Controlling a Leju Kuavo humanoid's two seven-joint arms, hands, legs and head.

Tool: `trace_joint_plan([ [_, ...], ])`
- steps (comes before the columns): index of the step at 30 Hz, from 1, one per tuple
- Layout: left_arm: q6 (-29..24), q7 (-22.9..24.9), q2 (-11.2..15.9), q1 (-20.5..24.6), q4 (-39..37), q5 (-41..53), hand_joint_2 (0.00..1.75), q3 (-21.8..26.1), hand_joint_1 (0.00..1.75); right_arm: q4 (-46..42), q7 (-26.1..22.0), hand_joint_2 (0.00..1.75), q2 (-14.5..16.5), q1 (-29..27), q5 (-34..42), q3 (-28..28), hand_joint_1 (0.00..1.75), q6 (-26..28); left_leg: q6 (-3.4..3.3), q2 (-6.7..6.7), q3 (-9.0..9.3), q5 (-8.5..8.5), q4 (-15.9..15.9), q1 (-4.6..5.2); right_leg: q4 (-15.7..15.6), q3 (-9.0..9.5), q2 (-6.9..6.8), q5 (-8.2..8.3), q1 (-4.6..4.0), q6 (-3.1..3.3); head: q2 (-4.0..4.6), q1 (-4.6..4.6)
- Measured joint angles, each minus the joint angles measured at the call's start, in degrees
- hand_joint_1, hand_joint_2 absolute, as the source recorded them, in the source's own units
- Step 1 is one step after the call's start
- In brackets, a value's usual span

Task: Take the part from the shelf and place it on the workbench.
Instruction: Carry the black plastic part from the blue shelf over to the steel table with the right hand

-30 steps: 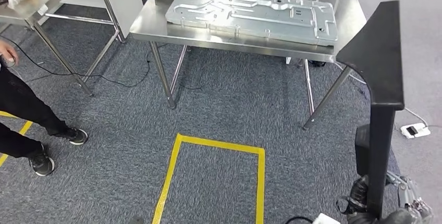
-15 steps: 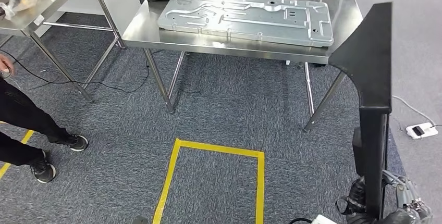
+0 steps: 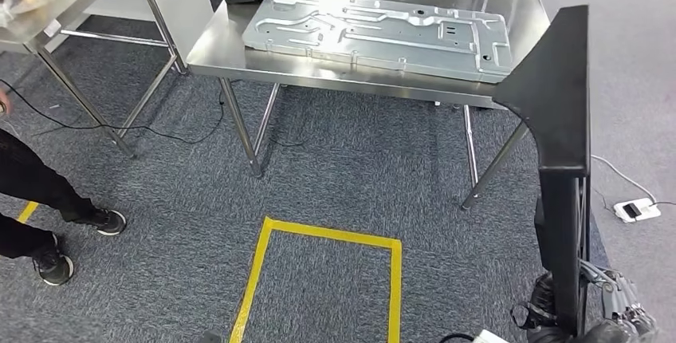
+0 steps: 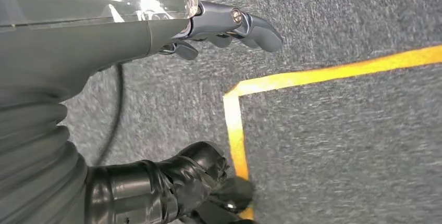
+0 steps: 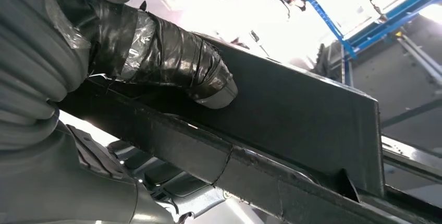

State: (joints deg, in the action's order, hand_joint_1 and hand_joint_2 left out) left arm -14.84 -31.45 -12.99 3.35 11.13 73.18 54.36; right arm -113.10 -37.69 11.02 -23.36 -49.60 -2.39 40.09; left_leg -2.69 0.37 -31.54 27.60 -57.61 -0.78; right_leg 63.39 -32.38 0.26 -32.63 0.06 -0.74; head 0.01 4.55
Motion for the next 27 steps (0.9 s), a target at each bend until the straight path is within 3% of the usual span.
trace_joint_plan([
  [2, 0.01, 0.01, -0.01, 0.04, 0.00, 0.12, 1.75, -0.01, 0.00, 0.02, -0.26, 1.75, 0.00, 0.05, -0.15, 0.01, 1.75, 0.00, -0.22, 0.03, 0.28, 0.28, 0.08, 0.00, 7.75, -4.41, -0.02, -3.23, 0.38, -0.54, 0.00, -0.02],
  [3, 0.01, 0.02, 0.00, 0.01, 0.00, 0.18, 1.75, -0.01, 0.00, 0.03, -0.41, 1.75, 0.00, 0.05, -0.27, 0.01, 1.75, 0.00, -0.22, 0.04, 0.45, 0.49, 0.06, -0.01, 10.64, -6.33, -0.03, -3.84, 0.61, -0.77, -0.01, -0.01],
  [4, 0.02, 0.03, 0.01, -0.04, 0.00, 0.23, 1.75, -0.01, 0.00, 0.03, -0.61, 1.75, 0.00, 0.04, -0.43, 0.01, 1.75, 0.00, -0.15, 0.03, 0.72, 0.73, 0.04, -0.05, 11.63, -7.34, -0.04, -3.23, 0.85, -0.98, -0.01, -0.02],
  [5, 0.03, 0.05, 0.01, -0.07, 0.00, 0.29, 1.75, -0.01, 0.00, 0.03, -0.87, 1.75, 0.01, 0.04, -0.60, 0.01, 1.75, 0.00, 0.00, 0.00, 1.11, 1.03, 0.03, -0.11, 10.22, -7.11, -0.07, -1.38, 1.07, -1.14, -0.01, -0.01],
  [7, 0.04, 0.07, 0.00, -0.08, 0.00, 0.38, 1.75, -0.01, 0.00, 0.03, -1.39, 1.75, 0.02, 0.10, -0.84, 0.01, 1.75, 0.00, 0.52, -0.10, 2.07, 1.80, -0.02, -0.25, 2.68, -4.02, -0.21, 3.57, 1.39, -1.33, 0.00, 0.01],
  [9, 0.05, 0.05, 0.01, -0.01, 0.00, 0.46, 1.75, -0.01, 0.00, 0.01, -1.79, 1.75, 0.09, 0.22, -0.98, 0.02, 1.75, -0.01, 1.30, -0.15, 2.59, 2.55, -0.15, -0.15, -3.07, -1.41, -0.27, 5.61, 1.21, -0.98, 0.00, 0.00],
  [11, 0.08, 0.05, 0.01, 0.06, 0.00, 0.60, 1.75, -0.03, 0.00, -0.02, -2.04, 1.75, 0.19, 0.32, -1.19, 0.03, 1.75, -0.01, 1.99, -0.08, 2.82, 2.90, 0.05, -0.02, -4.07, -0.93, -0.16, 5.17, 0.84, -0.27, -0.01, -0.03],
  [14, 0.20, 0.05, 0.04, 0.16, 0.00, 0.92, 1.75, -0.11, 0.00, -0.29, -2.15, 1.75, 0.21, 0.79, -1.73, -0.09, 1.75, 0.00, 2.81, 0.01, 2.55, 4.24, -1.61, -0.25, -4.67, -0.31, -0.05, 5.06, 1.13, 0.94, 0.00, -0.05],
  [15, 0.26, 0.05, 0.05, 0.20, 0.00, 1.06, 1.75, -0.14, 0.00, -0.40, -2.16, 1.75, 0.20, 1.14, -2.03, -0.20, 1.75, 0.00, 2.98, -0.02, 1.38, 5.59, -4.22, -0.32, -4.88, -0.01, -0.08, 5.00, 1.23, 1.33, 0.00, -0.06],
  [17, 0.40, 0.04, 0.11, 0.20, 0.00, 1.35, 1.75, -0.17, 0.00, -0.49, -2.14, 1.75, 0.12, 1.91, -2.74, -0.57, 1.75, 0.00, 3.12, -0.04, -2.81, 8.68, -11.92, -0.35, -4.93, 0.35, -0.19, 4.65, 1.00, 1.92, 0.00, -0.06],
  [18, 0.48, 0.04, 0.17, 0.14, 0.00, 1.47, 1.75, -0.19, 0.00, -0.49, -2.08, 1.75, 0.02, 2.30, -3.10, -0.82, 1.75, 0.00, 3.14, -0.03, -4.86, 9.38, -15.09, -0.35, -4.91, 0.55, -0.16, 4.45, 0.87, 2.08, 0.00, -0.06],
  [19, 0.55, 0.04, 0.23, 0.09, 0.00, 1.59, 1.75, -0.19, 0.00, -0.49, -1.99, 1.75, -0.13, 2.69, -3.47, -1.10, 1.75, -0.01, 3.09, -0.03, -6.17, 8.92, -16.50, -0.34, -4.88, 0.83, -0.08, 4.20, 0.74, 2.17, -0.01, -0.06],
  [20, 0.61, 0.04, 0.28, 0.05, 0.00, 1.68, 1.75, -0.20, 0.00, -0.49, -1.90, 1.75, -0.31, 3.13, -3.83, -1.37, 1.75, -0.01, 2.97, -0.03, -6.44, 7.31, -15.70, -0.33, -4.84, 1.20, 0.03, 3.90, 0.65, 2.18, -0.01, -0.06],
  [22, 0.74, 0.05, 0.37, 0.05, 0.00, 1.90, 1.75, -0.24, 0.00, -0.49, -1.76, 1.75, -0.67, 4.11, -4.37, -1.88, 1.75, -0.01, 2.45, -0.04, -4.40, 2.30, -8.97, -0.26, -4.79, 2.07, 0.20, 3.20, 0.53, 1.99, -0.01, -0.05],
  [23, 0.81, 0.05, 0.41, 0.09, 0.00, 2.02, 1.75, -0.29, 0.00, -0.50, -1.73, 1.75, -0.82, 4.64, -4.55, -2.14, 1.75, -0.01, 2.17, -0.04, -3.08, 0.64, -5.47, -0.11, -4.73, 2.38, 0.25, 2.82, 0.40, 1.75, 0.00, -0.04],
  [25, 0.99, 0.08, 0.50, 0.21, 0.00, 2.35, 1.75, -0.56, 0.00, -0.53, -1.63, 1.75, -1.12, 5.71, -4.95, -2.66, 1.75, -0.02, 1.71, -0.04, -1.70, -0.28, -2.06, 0.23, -4.77, 2.57, 0.32, 2.36, 0.29, 1.15, 0.00, -0.04],
  [27, 1.10, 0.10, 0.54, 0.26, 0.00, 2.61, 1.75, -0.89, 0.00, -0.57, -1.36, 1.75, -1.52, 6.85, -5.41, -3.13, 1.75, -0.02, 1.30, -0.08, -1.44, -0.10, -1.67, 0.30, -5.04, 2.76, 0.32, 2.22, 0.25, 0.52, 0.00, -0.06],
])
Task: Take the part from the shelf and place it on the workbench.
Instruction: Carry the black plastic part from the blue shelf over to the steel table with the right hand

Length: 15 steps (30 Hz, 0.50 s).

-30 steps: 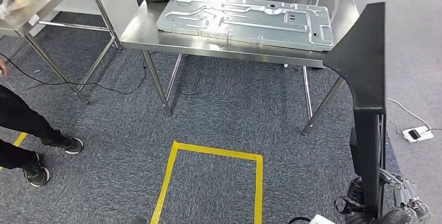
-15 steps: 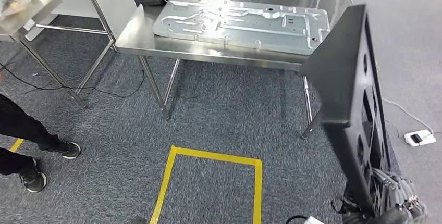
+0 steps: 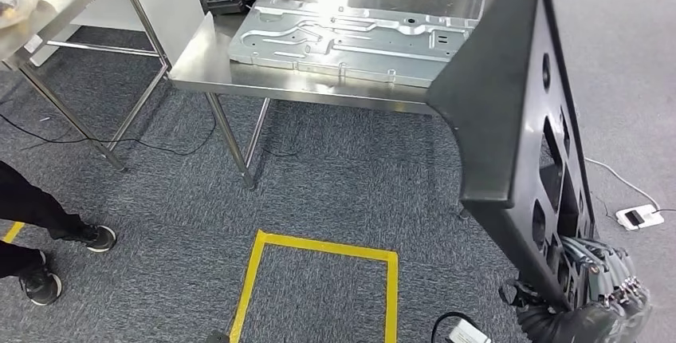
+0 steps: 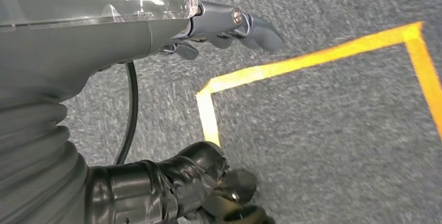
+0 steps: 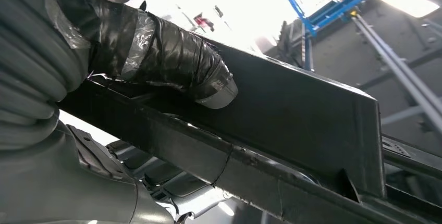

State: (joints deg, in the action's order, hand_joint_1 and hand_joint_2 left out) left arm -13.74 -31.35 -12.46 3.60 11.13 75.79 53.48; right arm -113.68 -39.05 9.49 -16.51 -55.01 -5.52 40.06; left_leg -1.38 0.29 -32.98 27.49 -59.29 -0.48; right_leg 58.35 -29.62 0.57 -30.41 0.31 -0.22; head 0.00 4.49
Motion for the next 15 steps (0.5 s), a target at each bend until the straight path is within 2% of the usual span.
trace_joint_plan([
  [2, 0.03, 0.00, 0.04, 0.02, 0.00, 0.10, 1.75, -0.25, 0.00, -0.03, 0.37, 1.75, -0.48, 1.10, -0.38, -0.40, 1.75, 0.01, -0.61, -0.03, 0.51, -0.16, 0.78, -0.28, 0.95, -0.11, -0.16, -0.71, 0.06, -0.58, 0.00, 0.02],
  [3, 0.07, 0.00, 0.06, 0.11, 0.00, 0.16, 1.75, -0.38, 0.00, -0.04, 0.65, 1.75, -0.75, 1.68, -0.63, -0.62, 1.75, 0.01, -0.93, -0.02, 0.82, -0.23, 1.17, -0.45, 3.02, -1.04, -0.24, -1.79, 0.09, -0.84, 0.00, 0.02],
  [4, 0.12, 0.00, 0.07, 0.21, 0.00, 0.22, 1.75, -0.49, 0.00, -0.01, 0.93, 1.75, -1.06, 2.21, -0.87, -0.80, 1.75, 0.02, -1.16, 0.00, 1.04, -0.18, 1.35, -0.46, 6.26, -2.73, -0.29, -3.18, 0.22, -1.04, 0.00, 0.03],
  [6, 0.26, 0.03, 0.07, 0.37, 0.00, 0.35, 1.75, -0.67, 0.00, 0.14, 1.66, 1.75, -1.71, 3.11, -1.38, -1.11, 1.75, 0.01, -1.42, 0.00, 1.31, 0.12, 1.37, -0.45, 13.64, -7.31, -0.30, -5.62, 0.38, -1.40, 0.00, 0.03],
  [7, 0.31, 0.05, 0.07, 0.39, 0.00, 0.39, 1.75, -0.71, 0.00, 0.27, 2.03, 1.75, -2.02, 3.49, -1.63, -1.21, 1.75, 0.00, -1.44, -0.03, 1.52, 0.35, 1.35, -0.44, 15.62, -8.92, -0.31, -5.51, 0.49, -1.53, 0.00, 0.03],
  [8, 0.34, 0.08, 0.07, 0.39, 0.00, 0.42, 1.75, -0.72, 0.00, 0.42, 2.44, 1.75, -2.29, 3.89, -1.87, -1.31, 1.75, 0.00, -1.40, -0.07, 1.83, 0.62, 1.33, -0.45, 15.51, -9.55, -0.32, -4.28, 0.59, -1.60, 0.00, 0.03],
  [9, 0.36, 0.11, 0.06, 0.41, 0.00, 0.43, 1.75, -0.72, 0.00, 0.56, 2.83, 1.75, -2.56, 4.32, -2.07, -1.40, 1.75, 0.00, -1.29, -0.13, 2.26, 0.95, 1.31, -0.46, 13.16, -9.04, -0.34, -1.94, 0.70, -1.59, 0.00, 0.03],
  [10, 0.36, 0.13, 0.06, 0.45, 0.00, 0.46, 1.75, -0.73, 0.00, 0.67, 3.12, 1.75, -2.79, 4.74, -2.19, -1.51, 1.75, 0.00, -1.13, -0.18, 2.76, 1.33, 1.28, -0.47, 9.35, -7.78, -0.38, 0.76, 0.77, -1.48, 0.00, 0.04],
  [11, 0.37, 0.15, 0.05, 0.53, 0.00, 0.50, 1.75, -0.74, 0.00, 0.78, 3.33, 1.75, -3.01, 5.15, -2.24, -1.64, 1.75, 0.00, -0.87, -0.23, 3.16, 1.73, 1.23, -0.36, 5.76, -6.38, -0.44, 2.65, 0.69, -1.30, 0.00, 0.05],
  [12, 0.39, 0.19, 0.05, 0.63, 0.00, 0.55, 1.75, -0.75, 0.00, 0.87, 3.46, 1.75, -3.20, 5.51, -2.29, -1.79, 1.75, 0.00, -0.55, -0.28, 3.39, 2.07, 1.21, -0.28, 2.94, -5.14, -0.47, 3.74, 0.57, -1.02, 0.00, 0.03],
  [13, 0.43, 0.25, 0.05, 0.73, 0.00, 0.61, 1.75, -0.77, 0.00, 0.97, 3.57, 1.75, -3.37, 5.78, -2.38, -1.94, 1.75, 0.00, -0.22, -0.29, 3.47, 2.30, 1.23, -0.20, 1.47, -4.48, -0.47, 3.91, 0.41, -0.75, 0.00, 0.03],
  [15, 0.51, 0.40, 0.05, 0.91, 0.00, 0.76, 1.75, -0.82, 0.00, 1.13, 3.87, 1.75, -3.59, 6.13, -2.61, -2.18, 1.75, 0.00, 0.41, -0.27, 3.59, 2.52, 1.51, -0.12, 0.87, -4.07, -0.36, 3.41, 0.29, -0.15, 0.01, 0.00],
])
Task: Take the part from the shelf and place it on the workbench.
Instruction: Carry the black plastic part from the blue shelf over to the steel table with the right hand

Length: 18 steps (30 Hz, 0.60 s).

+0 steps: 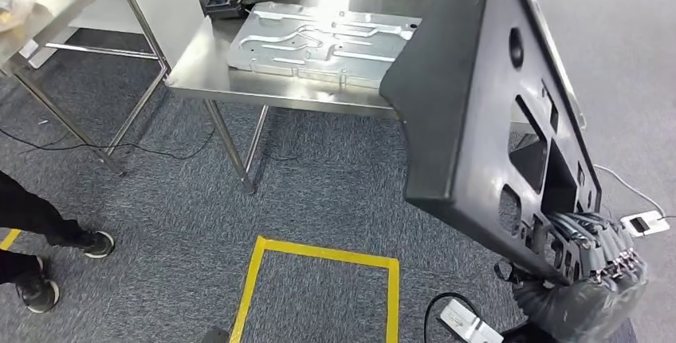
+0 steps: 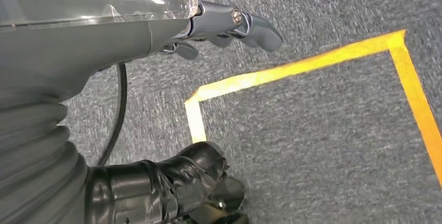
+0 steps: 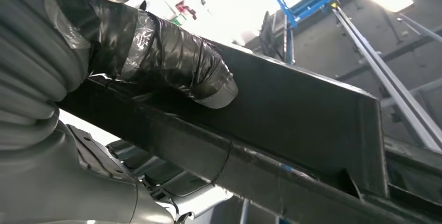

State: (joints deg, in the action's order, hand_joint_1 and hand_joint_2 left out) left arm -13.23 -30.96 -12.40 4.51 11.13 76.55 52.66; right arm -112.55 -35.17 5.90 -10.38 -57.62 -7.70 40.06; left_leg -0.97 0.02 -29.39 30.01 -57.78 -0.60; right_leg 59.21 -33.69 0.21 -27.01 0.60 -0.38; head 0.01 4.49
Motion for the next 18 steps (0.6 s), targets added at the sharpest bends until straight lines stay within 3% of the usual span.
trace_joint_plan([
  [2, 0.03, 0.09, -0.01, 0.11, 0.00, 0.12, 1.75, -0.06, 0.00, 0.09, 0.34, 1.75, -0.12, 0.20, -0.24, -0.16, 1.75, 0.00, 0.53, 0.04, -0.03, 0.72, -0.77, -0.06, -0.53, 0.46, 0.01, -0.11, 0.28, 0.67, -0.01, -0.01],
  [3, 0.03, 0.11, -0.01, 0.15, 0.00, 0.15, 1.75, -0.11, 0.00, 0.11, 0.54, 1.75, -0.16, 0.36, -0.33, -0.28, 1.75, 0.00, 0.75, 0.05, -0.80, 1.71, -2.62, -0.07, -0.81, 0.79, -0.05, -0.18, 0.44, 1.03, -0.01, 0.00],
  [6, 0.03, 0.20, -0.01, 0.05, 0.00, 0.16, 1.75, -0.25, 0.00, 0.36, 1.17, 1.75, -0.34, 0.75, -0.51, -0.62, 1.75, 0.00, 1.11, 0.04, -6.97, 5.80, -13.57, -0.14, -0.99, 1.53, -0.23, -0.71, 0.40, 1.78, -0.01, -0.02],
  [7, 0.03, 0.23, -0.01, -0.03, 0.00, 0.18, 1.75, -0.27, 0.00, 0.51, 1.32, 1.75, -0.41, 0.78, -0.55, -0.67, 1.75, 0.00, 1.17, 0.04, -8.90, 6.00, -16.22, -0.15, -0.98, 1.80, -0.19, -0.97, 0.36, 1.88, -0.01, -0.02],
  [8, 0.03, 0.26, -0.01, -0.09, 0.00, 0.18, 1.75, -0.27, 0.00, 0.63, 1.42, 1.75, -0.46, 0.78, -0.59, -0.71, 1.75, 0.00, 1.17, 0.05, -9.93, 5.03, -16.83, -0.15, -0.97, 2.16, -0.12, -1.27, 0.32, 1.89, -0.01, -0.02],
  [9, 0.03, 0.27, -0.01, -0.13, 0.00, 0.20, 1.75, -0.27, 0.00, 0.73, 1.52, 1.75, -0.51, 0.78, -0.67, -0.74, 1.75, 0.00, 1.08, 0.05, -9.87, 2.95, -15.19, -0.15, -0.95, 2.64, -0.02, -1.63, 0.31, 1.83, -0.01, -0.02],
  [11, 0.03, 0.27, 0.00, -0.16, 0.00, 0.26, 1.75, -0.28, 0.00, 0.84, 1.82, 1.75, -0.63, 0.80, -1.01, -0.93, 1.75, 0.00, 0.63, 0.02, -7.56, -2.06, -8.00, -0.07, -0.89, 3.66, 0.12, -2.50, 0.21, 1.54, -0.01, -0.01],
  [12, 0.03, 0.27, 0.01, -0.16, 0.00, 0.31, 1.75, -0.31, 0.00, 0.89, 2.01, 1.75, -0.75, 0.83, -1.19, -1.09, 1.75, 0.00, 0.37, 0.00, -6.32, -3.52, -4.74, 0.02, -0.79, 3.94, 0.19, -2.95, 0.09, 1.26, -0.01, 0.00],
  [14, 0.07, 0.27, 0.03, -0.12, 0.00, 0.44, 1.75, -0.49, 0.00, 0.93, 2.31, 1.75, -1.06, 0.84, -1.34, -1.38, 1.75, 0.00, -0.08, -0.06, -5.22, -3.91, -2.05, 0.26, -0.79, 4.04, 0.28, -3.51, -0.13, 0.64, 0.00, 0.02],
  [17, 0.05, 0.26, 0.03, -0.09, 0.00, 0.62, 1.75, -0.90, 0.00, 0.92, 2.51, 1.75, -1.57, 0.80, -1.34, -1.50, 1.75, 0.00, -0.89, -0.10, -4.70, -3.65, -1.28, 0.08, -0.68, 4.27, 0.16, -4.13, -0.07, -0.30, 0.00, 0.02],
  [18, 0.03, 0.26, 0.03, -0.06, 0.00, 0.71, 1.75, -0.99, 0.00, 0.90, 2.52, 1.75, -1.75, 0.81, -1.29, -1.50, 1.75, 0.00, -1.22, -0.10, -4.37, -3.62, -0.96, -0.07, 0.65, 3.76, 0.08, -4.89, -0.01, -0.61, 0.00, 0.03],
])
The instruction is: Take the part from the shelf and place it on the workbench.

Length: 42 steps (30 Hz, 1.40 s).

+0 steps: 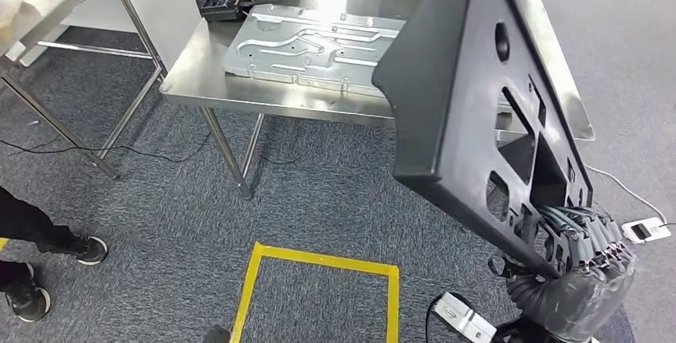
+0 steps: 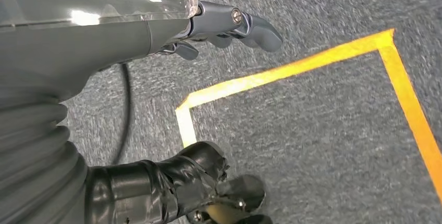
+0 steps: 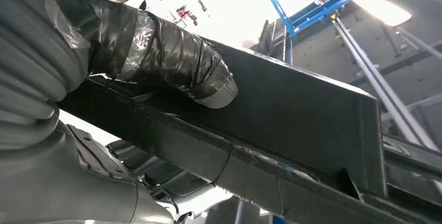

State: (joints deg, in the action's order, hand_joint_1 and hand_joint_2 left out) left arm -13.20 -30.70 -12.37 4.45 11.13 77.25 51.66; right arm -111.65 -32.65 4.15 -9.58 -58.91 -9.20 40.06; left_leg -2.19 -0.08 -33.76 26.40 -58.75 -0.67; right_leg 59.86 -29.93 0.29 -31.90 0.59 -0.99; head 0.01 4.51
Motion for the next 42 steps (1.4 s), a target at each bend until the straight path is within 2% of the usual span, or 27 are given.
trace_joint_plan([
  [1, -0.02, -0.01, -0.01, 0.05, 0.00, 0.10, 1.75, -0.09, 0.00, -0.02, 0.01, 1.75, -0.21, 0.00, 0.06, 0.00, 1.75, 0.01, -0.32, 0.01, 0.36, 0.08, 0.26, -0.12, 2.62, -1.27, -0.07, -1.24, 0.09, -0.30, -0.01, 0.01],
  [3, -0.01, -0.01, -0.02, 0.10, 0.00, 0.26, 1.75, -0.26, 0.00, 0.05, 0.14, 1.75, -0.65, -0.03, 0.14, 0.00, 1.75, 0.01, -0.72, 0.03, 0.86, 0.53, 0.35, -0.08, 10.45, -5.81, -0.11, -4.15, 0.21, -0.74, -0.01, 0.01],
  [4, -0.01, 0.01, -0.02, 0.07, 0.00, 0.30, 1.75, -0.30, 0.00, 0.12, 0.33, 1.75, -0.90, -0.04, 0.13, 0.00, 1.75, 0.01, -0.78, 0.02, 1.16, 0.81, 0.34, -0.07, 13.73, -8.07, -0.11, -4.77, 0.24, -0.89, -0.01, 0.01],
  [5, -0.01, 0.04, -0.02, 0.04, 0.00, 0.32, 1.75, -0.32, 0.00, 0.22, 0.59, 1.75, -1.16, -0.04, 0.07, 0.00, 1.75, 0.01, -0.77, 0.00, 1.54, 1.14, 0.33, -0.06, 15.14, -9.52, -0.12, -4.23, 0.26, -0.95, -0.01, 0.01],
  [6, -0.02, 0.08, -0.02, 0.00, 0.00, 0.32, 1.75, -0.32, 0.00, 0.31, 0.91, 1.75, -1.41, 0.00, -0.03, 0.00, 1.75, 0.00, -0.72, -0.07, 2.03, 1.50, 0.33, -0.06, 14.29, -9.81, -0.13, -2.50, 0.27, -0.92, -0.01, 0.01],
  [8, -0.02, 0.17, -0.03, -0.05, 0.00, 0.34, 1.75, -0.32, 0.00, 0.45, 1.61, 1.75, -1.92, 0.27, -0.32, 0.00, 1.75, 0.00, -0.46, -0.20, 3.18, 2.38, 0.35, -0.06, 7.23, -7.55, -0.15, 2.85, 0.21, -0.51, -0.01, 0.02],
  [9, -0.01, 0.21, -0.03, -0.01, 0.00, 0.35, 1.75, -0.33, 0.00, 0.52, 1.95, 1.75, -2.17, 0.49, -0.49, 0.00, 1.75, 0.00, -0.22, -0.25, 3.55, 2.79, 0.32, 0.01, 3.74, -6.21, -0.18, 4.70, 0.03, -0.19, -0.01, 0.03],
  [10, 0.00, 0.25, -0.04, 0.04, 0.00, 0.37, 1.75, -0.33, 0.00, 0.58, 2.25, 1.75, -2.38, 0.77, -0.68, -0.01, 1.75, 0.00, 0.07, -0.26, 3.75, 3.11, 0.29, 0.08, 1.23, -5.21, -0.19, 5.64, -0.16, 0.18, -0.01, 0.01],
  [12, 0.05, 0.30, -0.05, 0.15, 0.00, 0.40, 1.75, -0.34, 0.00, 0.75, 2.75, 1.75, -2.78, 1.15, -1.07, -0.02, 1.75, 0.00, 0.61, -0.25, 3.77, 3.42, 0.35, 0.20, -0.02, -4.78, -0.14, 5.36, -0.51, 0.77, -0.01, -0.03],
  [15, 0.18, 0.31, -0.09, 0.26, 0.00, 0.46, 1.75, -0.37, 0.00, 0.90, 3.41, 1.75, -3.23, 1.60, -1.26, -0.05, 1.75, 0.00, 1.41, -0.18, 3.74, 4.35, -0.51, 0.23, -0.83, -4.08, -0.06, 5.03, -0.07, 1.63, -0.01, -0.10],
  [17, 0.25, 0.30, -0.09, 0.40, 0.00, 0.48, 1.75, -0.40, 0.00, 1.02, 3.94, 1.75, -3.46, 2.17, -1.26, -0.08, 1.75, 0.00, 1.76, -0.14, 1.22, 6.80, -5.73, 0.13, -1.24, -3.29, -0.22, 4.72, 0.14, 2.27, -0.01, -0.12],
  [19, 0.31, 0.31, -0.09, 0.42, 0.00, 0.49, 1.75, -0.43, 0.00, 1.27, 4.27, 1.75, -3.75, 2.52, -1.28, -0.17, 1.75, 0.00, 1.98, -0.13, -3.31, 9.31, -13.39, 0.06, -1.24, -2.73, -0.28, 4.21, 0.09, 2.66, -0.01, -0.14],
  [20, 0.33, 0.31, -0.09, 0.35, 0.00, 0.49, 1.75, -0.43, 0.00, 1.41, 4.37, 1.75, -3.87, 2.55, -1.31, -0.23, 1.75, 0.00, 2.05, -0.12, -5.00, 9.31, -15.62, 0.05, -1.22, -2.41, -0.25, 3.92, 0.06, 2.70, -0.01, -0.14],
  [21, 0.34, 0.32, -0.09, 0.29, 0.00, 0.49, 1.75, -0.43, 0.00, 1.52, 4.52, 1.75, -4.00, 2.56, -1.37, -0.30, 1.75, 0.00, 2.06, -0.12, -5.73, 8.05, -15.73, 0.05, -1.20, -2.00, -0.17, 3.59, 0.05, 2.68, -0.01, -0.14],
  [23, 0.35, 0.33, -0.09, 0.24, 0.00, 0.49, 1.75, -0.44, 0.00, 1.68, 4.95, 1.75, -4.22, 2.70, -1.51, -0.38, 1.75, 0.00, 1.75, -0.12, -4.15, 2.80, -9.75, 0.06, -1.18, -0.90, -0.02, 2.80, 0.05, 2.45, -0.01, -0.14],
  [25, 0.35, 0.34, -0.09, 0.27, 0.00, 0.49, 1.75, -0.47, 0.00, 1.80, 5.24, 1.75, -4.45, 3.02, -1.69, -0.43, 1.75, 0.00, 1.31, -0.16, -1.62, -0.37, -3.19, 0.27, -1.08, -0.29, 0.07, 2.03, -0.10, 1.97, -0.01, -0.13],
  [26, 0.36, 0.36, -0.09, 0.30, 0.00, 0.49, 1.75, -0.51, 0.00, 1.85, 5.34, 1.75, -4.56, 3.18, -1.79, -0.46, 1.75, 0.00, 1.11, -0.18, -0.95, -0.57, -1.61, 0.42, -1.06, -0.28, 0.09, 1.81, -0.14, 1.69, -0.01, -0.12],
  [29, 0.35, 0.40, -0.10, 0.30, 0.00, 0.50, 1.75, -0.64, 0.00, 1.89, 5.71, 1.75, -4.91, 3.53, -2.12, -0.67, 1.75, 0.00, 0.48, -0.27, -0.35, -0.03, -0.57, 0.46, -1.32, -0.19, 0.09, 1.51, -0.17, 0.86, -0.01, -0.14],
  [31, 0.33, 0.39, -0.14, 0.31, 0.00, 0.49, 1.75, -0.67, 0.00, 1.87, 5.92, 1.75, -5.20, 3.76, -2.25, -0.79, 1.75, 0.01, -0.09, -0.26, 0.35, 0.01, 0.15, 0.15, 0.44, -0.76, -0.04, 0.46, -0.14, 0.34, -0.01, -0.11],
  [32, 0.33, 0.38, -0.17, 0.37, 0.00, 0.49, 1.75, -0.69, 0.00, 1.87, 5.99, 1.75, -5.32, 3.88, -2.28, -0.83, 1.75, 0.01, -0.37, -0.23, 0.72, 0.08, 0.40, 0.05, 2.93, -2.03, -0.10, -0.61, -0.05, 0.11, -0.01, -0.11],
  [34, 0.33, 0.38, -0.20, 0.48, 0.00, 0.50, 1.75, -0.76, 0.00, 1.93, 6.01, 1.75, -5.49, 4.01, -2.29, -0.90, 1.75, 0.01, -0.70, -0.20, 1.22, 0.51, 0.49, 0.09, 10.22, -6.44, -0.14, -2.97, 0.12, -0.27, -0.01, -0.11],
  [35, 0.33, 0.38, -0.21, 0.47, 0.00, 0.50, 1.75, -0.79, 0.00, 2.02, 6.01, 1.75, -5.58, 4.01, -2.29, -0.92, 1.75, 0.01, -0.76, -0.21, 1.50, 0.77, 0.48, 0.10, 13.01, -8.49, -0.14, -3.25, 0.19, -0.40, -0.01, -0.11],
  [36, 0.33, 0.40, -0.22, 0.44, 0.00, 0.51, 1.75, -0.80, 0.00, 2.13, 6.02, 1.75, -5.69, 4.00, -2.29, -0.93, 1.75, 0.01, -0.75, -0.24, 1.86, 1.08, 0.47, 0.11, 14.00, -9.73, -0.15, -2.46, 0.25, -0.46, -0.01, -0.10],
  [37, 0.33, 0.41, -0.22, 0.40, 0.00, 0.52, 1.75, -0.81, 0.00, 2.23, 6.04, 1.75, -5.81, 4.01, -2.29, -0.94, 1.75, 0.01, -0.69, -0.28, 2.33, 1.43, 0.46, 0.11, 12.74, -9.85, -0.15, -0.54, 0.29, -0.42, -0.01, -0.10],
  [39, 0.33, 0.43, -0.26, 0.34, 0.00, 0.58, 1.75, -0.84, 0.00, 2.33, 6.09, 1.75, -5.97, 4.07, -2.29, -0.94, 1.75, 0.00, -0.43, -0.37, 3.30, 2.19, 0.50, 0.10, 5.94, -7.62, -0.18, 4.38, 0.26, -0.07, -0.01, -0.09],
  [40, 0.33, 0.43, -0.28, 0.40, 0.00, 0.61, 1.75, -0.86, 0.00, 2.36, 6.14, 1.75, -6.02, 4.11, -2.32, -0.95, 1.75, 0.00, -0.17, -0.39, 3.60, 2.54, 0.43, 0.20, 2.82, -6.46, -0.20, 5.88, 0.08, 0.21, -0.01, -0.08],
  [42, 0.33, 0.46, -0.31, 0.47, 0.00, 0.63, 1.75, -0.95, 0.00, 2.38, 6.27, 1.75, -6.07, 4.19, -2.53, -0.97, 1.75, 0.00, 0.46, -0.38, 3.59, 2.91, 0.48, 0.28, 0.15, -5.47, -0.15, 6.23, -0.30, 0.77, -0.01, -0.10],
])
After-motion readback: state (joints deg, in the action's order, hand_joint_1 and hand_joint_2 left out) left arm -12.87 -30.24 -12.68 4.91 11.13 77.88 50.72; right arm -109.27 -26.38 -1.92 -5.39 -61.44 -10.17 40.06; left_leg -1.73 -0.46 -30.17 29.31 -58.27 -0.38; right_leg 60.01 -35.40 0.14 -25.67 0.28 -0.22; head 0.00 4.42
